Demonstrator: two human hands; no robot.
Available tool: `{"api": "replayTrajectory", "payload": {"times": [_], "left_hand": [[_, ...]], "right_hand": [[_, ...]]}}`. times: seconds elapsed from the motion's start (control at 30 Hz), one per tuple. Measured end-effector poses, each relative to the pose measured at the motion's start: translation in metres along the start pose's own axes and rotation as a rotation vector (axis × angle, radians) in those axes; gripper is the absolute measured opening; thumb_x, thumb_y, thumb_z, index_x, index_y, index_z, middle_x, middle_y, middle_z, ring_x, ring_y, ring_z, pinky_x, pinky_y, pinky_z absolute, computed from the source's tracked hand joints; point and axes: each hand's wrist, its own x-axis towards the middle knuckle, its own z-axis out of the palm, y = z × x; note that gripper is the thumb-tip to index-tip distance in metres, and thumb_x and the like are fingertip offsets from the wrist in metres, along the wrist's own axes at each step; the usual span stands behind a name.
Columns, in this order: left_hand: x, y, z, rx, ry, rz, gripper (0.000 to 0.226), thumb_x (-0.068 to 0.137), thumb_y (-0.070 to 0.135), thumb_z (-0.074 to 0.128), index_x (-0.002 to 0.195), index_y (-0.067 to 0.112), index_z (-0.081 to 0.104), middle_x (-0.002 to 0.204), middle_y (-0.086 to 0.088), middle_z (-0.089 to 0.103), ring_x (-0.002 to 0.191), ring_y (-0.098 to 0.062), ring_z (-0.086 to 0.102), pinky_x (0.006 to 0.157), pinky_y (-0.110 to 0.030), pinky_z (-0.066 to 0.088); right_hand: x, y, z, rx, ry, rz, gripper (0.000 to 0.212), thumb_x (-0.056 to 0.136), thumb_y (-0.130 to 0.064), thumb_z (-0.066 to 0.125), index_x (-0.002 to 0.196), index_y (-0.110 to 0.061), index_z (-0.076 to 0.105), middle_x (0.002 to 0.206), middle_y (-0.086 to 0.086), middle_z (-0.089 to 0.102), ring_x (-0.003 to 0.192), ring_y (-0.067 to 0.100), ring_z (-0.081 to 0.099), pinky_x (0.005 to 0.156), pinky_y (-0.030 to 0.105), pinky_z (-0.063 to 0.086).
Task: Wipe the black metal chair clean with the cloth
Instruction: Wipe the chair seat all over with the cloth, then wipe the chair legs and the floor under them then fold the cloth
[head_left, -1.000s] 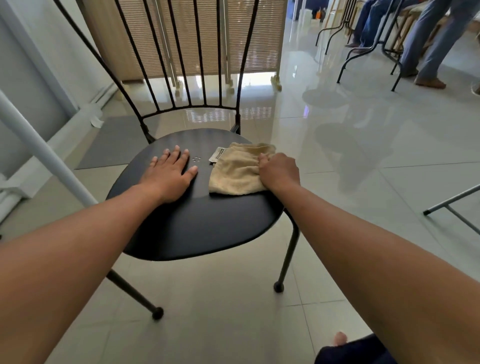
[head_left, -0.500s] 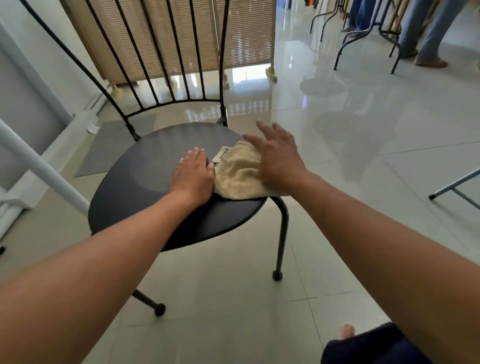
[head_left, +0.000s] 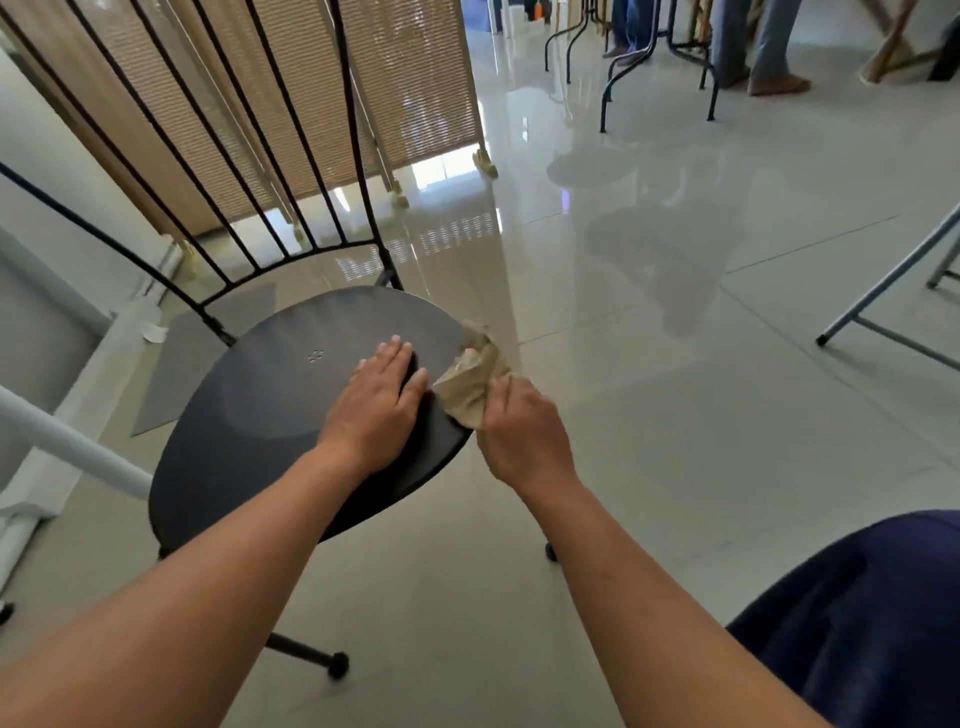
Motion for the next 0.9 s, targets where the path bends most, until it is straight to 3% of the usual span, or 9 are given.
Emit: {"api": "replayTrajectory", "payload": {"times": [0.1,0.23,0.33,0.4,0.47,0.53,0.73,0.83,0.9], "left_hand": [[0.0,0.003,0.002,0.012,-0.007,0.032,0.059,0.105,0.043,0.028,0.157,0.018,0.016,0.165,0.004,0.007,0.151,-0.007,0.002,0.123,-0.031,0.0],[0.002,0.006,0.006,0.035,-0.013,0.014,0.061,0.104,0.044,0.028,0.157,0.017,0.015,0.166,0.003,0.005,0.151,-0.008,0.0,0.124,-0.032,0.001],[0.003,0.008,0.008,0.051,-0.005,0.006,0.063,0.104,0.045,0.027,0.157,0.015,0.014,0.166,0.002,0.004,0.152,-0.009,0.0,0.124,-0.033,0.001],[0.004,0.009,0.008,0.063,-0.018,-0.004,0.062,0.104,0.044,0.026,0.158,0.015,0.012,0.166,0.002,0.003,0.151,-0.009,-0.002,0.124,-0.032,-0.001],[0.003,0.01,0.008,0.084,-0.041,-0.008,0.062,0.105,0.043,0.024,0.158,0.015,0.009,0.166,0.002,0.0,0.151,-0.009,-0.004,0.123,-0.031,-0.003],[0.002,0.012,0.007,0.098,-0.066,-0.006,0.061,0.105,0.042,0.022,0.158,0.015,0.006,0.166,0.002,-0.004,0.151,-0.008,-0.007,0.122,-0.029,-0.006],[0.002,0.016,0.009,0.112,-0.076,0.016,0.06,0.106,0.04,0.02,0.158,0.016,0.004,0.165,0.004,-0.007,0.15,-0.005,-0.01,0.122,-0.029,-0.007],[0.001,0.018,0.008,0.115,-0.077,0.021,0.06,0.106,0.039,0.021,0.158,0.015,0.004,0.165,0.004,-0.006,0.15,-0.005,-0.009,0.122,-0.028,-0.007],[0.002,0.019,0.008,0.118,-0.074,0.024,0.059,0.106,0.039,0.02,0.158,0.015,0.004,0.166,0.004,-0.005,0.15,-0.005,-0.008,0.123,-0.029,-0.006]], "right_hand": [[-0.021,0.019,0.006,0.409,0.064,0.174,0.025,0.098,-0.017,0.043,0.114,-0.015,0.061,0.109,0.004,0.063,0.1,0.025,0.059,0.078,0.031,0.042],[-0.01,0.018,0.004,0.638,0.047,0.274,0.043,0.096,-0.049,0.041,0.108,-0.02,0.069,0.108,0.003,0.071,0.103,0.023,0.063,0.089,0.037,0.049],[0.002,0.009,0.01,0.542,0.036,0.231,0.066,0.083,-0.075,0.033,0.126,-0.034,0.06,0.124,-0.005,0.066,0.113,0.019,0.059,0.098,0.041,0.046],[0.008,0.008,0.018,0.46,0.109,0.243,0.052,0.09,-0.066,0.032,0.117,-0.033,0.063,0.118,-0.003,0.068,0.107,0.023,0.06,0.091,0.039,0.048],[0.01,0.008,0.024,0.432,0.203,0.285,0.041,0.096,-0.049,0.032,0.085,-0.024,0.062,0.089,0.004,0.068,0.084,0.029,0.059,0.068,0.036,0.043],[0.008,0.017,0.028,0.479,0.284,0.368,0.041,0.099,-0.038,0.034,0.076,-0.017,0.061,0.077,0.007,0.064,0.075,0.029,0.056,0.062,0.036,0.04],[-0.012,0.07,0.056,0.608,0.148,0.676,0.042,0.092,-0.046,0.035,0.104,-0.018,0.065,0.108,0.01,0.069,0.103,0.032,0.063,0.093,0.047,0.05],[-0.005,0.061,0.07,0.709,0.221,0.603,0.053,0.084,-0.068,0.031,0.102,-0.035,0.068,0.104,-0.004,0.07,0.103,0.029,0.063,0.097,0.057,0.046],[0.001,0.036,0.063,0.683,0.333,0.47,0.057,0.084,-0.076,0.032,0.088,-0.031,0.066,0.093,-0.009,0.068,0.101,0.023,0.06,0.099,0.054,0.041]]}}
